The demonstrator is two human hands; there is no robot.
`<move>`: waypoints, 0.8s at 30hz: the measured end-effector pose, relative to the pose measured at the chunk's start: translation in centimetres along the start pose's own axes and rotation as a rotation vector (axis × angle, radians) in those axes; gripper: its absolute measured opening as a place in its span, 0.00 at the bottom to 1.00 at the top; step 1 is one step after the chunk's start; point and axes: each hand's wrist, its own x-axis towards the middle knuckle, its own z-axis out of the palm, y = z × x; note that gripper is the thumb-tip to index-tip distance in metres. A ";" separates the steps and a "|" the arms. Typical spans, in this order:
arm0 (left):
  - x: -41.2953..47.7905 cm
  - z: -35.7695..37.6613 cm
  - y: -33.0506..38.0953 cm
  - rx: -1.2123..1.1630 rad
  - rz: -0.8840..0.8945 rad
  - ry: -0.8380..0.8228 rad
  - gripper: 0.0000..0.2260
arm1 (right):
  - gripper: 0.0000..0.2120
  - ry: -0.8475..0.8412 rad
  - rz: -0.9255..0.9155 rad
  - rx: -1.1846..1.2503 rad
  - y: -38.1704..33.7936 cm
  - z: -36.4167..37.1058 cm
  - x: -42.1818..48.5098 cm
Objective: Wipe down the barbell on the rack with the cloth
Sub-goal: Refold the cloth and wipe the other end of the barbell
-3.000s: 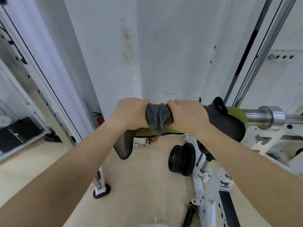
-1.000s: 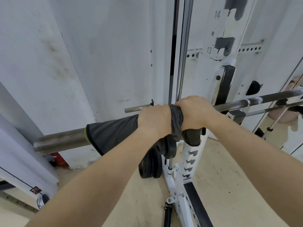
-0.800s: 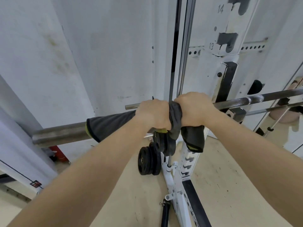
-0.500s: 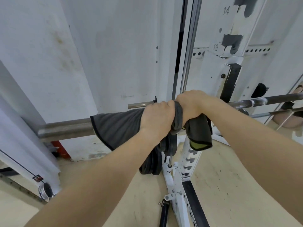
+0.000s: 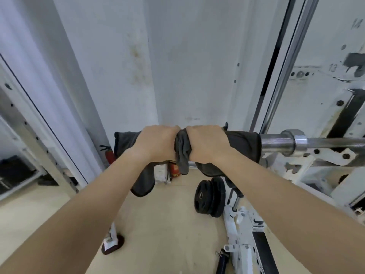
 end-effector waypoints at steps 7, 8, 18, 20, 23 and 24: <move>-6.2 2.9 -9.6 -0.902 -0.221 -0.158 0.20 | 0.10 0.089 -0.073 -0.015 -9.1 1.0 5.6; -7.6 4.1 -8.6 -1.115 -0.245 -0.061 0.24 | 0.09 0.096 -0.075 -0.025 -9.3 1.2 5.7; -7.6 5.2 -2.0 -1.500 -0.639 0.690 0.16 | 0.10 0.046 -0.060 -0.013 -9.2 1.1 5.8; -6.9 5.3 -2.7 -1.448 -0.669 0.621 0.16 | 0.11 0.042 -0.053 -0.004 -9.2 1.0 5.9; -7.8 6.3 -2.5 -1.385 -0.665 0.600 0.16 | 0.12 0.021 -0.043 -0.014 -9.4 0.9 6.0; -8.4 6.6 -2.2 -1.370 -0.660 0.610 0.14 | 0.12 0.020 -0.042 -0.021 -9.4 0.9 6.0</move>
